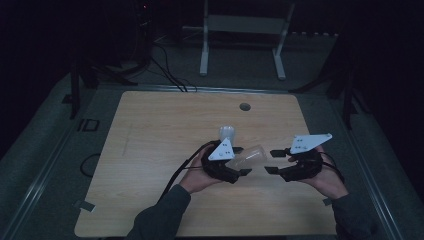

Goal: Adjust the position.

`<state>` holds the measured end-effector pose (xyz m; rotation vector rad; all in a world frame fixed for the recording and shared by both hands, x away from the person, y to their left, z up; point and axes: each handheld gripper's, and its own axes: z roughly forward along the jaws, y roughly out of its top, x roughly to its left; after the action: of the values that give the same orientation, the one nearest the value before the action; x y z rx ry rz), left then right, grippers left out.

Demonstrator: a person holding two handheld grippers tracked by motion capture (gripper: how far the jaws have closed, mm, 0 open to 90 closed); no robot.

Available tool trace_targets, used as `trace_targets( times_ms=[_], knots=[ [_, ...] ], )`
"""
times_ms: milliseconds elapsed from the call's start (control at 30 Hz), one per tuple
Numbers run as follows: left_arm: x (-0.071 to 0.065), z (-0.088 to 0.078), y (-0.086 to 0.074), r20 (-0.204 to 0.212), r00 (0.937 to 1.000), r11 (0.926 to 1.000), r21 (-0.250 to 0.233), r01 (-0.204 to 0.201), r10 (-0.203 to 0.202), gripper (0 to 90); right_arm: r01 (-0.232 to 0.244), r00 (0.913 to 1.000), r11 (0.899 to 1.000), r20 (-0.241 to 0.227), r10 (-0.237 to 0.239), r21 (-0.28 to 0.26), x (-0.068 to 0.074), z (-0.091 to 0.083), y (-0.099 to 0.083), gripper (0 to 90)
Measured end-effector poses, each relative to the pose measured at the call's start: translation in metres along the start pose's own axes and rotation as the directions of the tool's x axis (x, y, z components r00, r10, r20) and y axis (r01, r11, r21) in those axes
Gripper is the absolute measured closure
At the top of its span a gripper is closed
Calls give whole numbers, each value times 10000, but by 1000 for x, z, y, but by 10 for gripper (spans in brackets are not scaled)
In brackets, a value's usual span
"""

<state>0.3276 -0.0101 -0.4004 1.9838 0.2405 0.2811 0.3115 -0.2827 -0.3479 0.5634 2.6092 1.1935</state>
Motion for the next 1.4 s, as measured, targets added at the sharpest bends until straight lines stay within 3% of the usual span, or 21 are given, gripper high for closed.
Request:
trace_targets(
  times_ms=[467,767,1300,1400],
  knots=[
    [-1,4,-2,223,9995,9987,470,-213,203,295,722,9969,9939,-359,-694,836,-1,5,9,396],
    [0,4,-4,240,9990,9956,845,-402,383,296,881,9955,9880,-456,-829,1269,-3,8,10,382],
    [-6,10,-5,385,9938,9804,1639,-1089,1040,295,1587,9863,9633,-780,-1450,2163,1,14,19,350],
    [-7,11,-5,436,9927,9773,1758,-1186,1127,295,1768,9833,9541,-867,-1603,2416,2,16,20,350]
  ],
)
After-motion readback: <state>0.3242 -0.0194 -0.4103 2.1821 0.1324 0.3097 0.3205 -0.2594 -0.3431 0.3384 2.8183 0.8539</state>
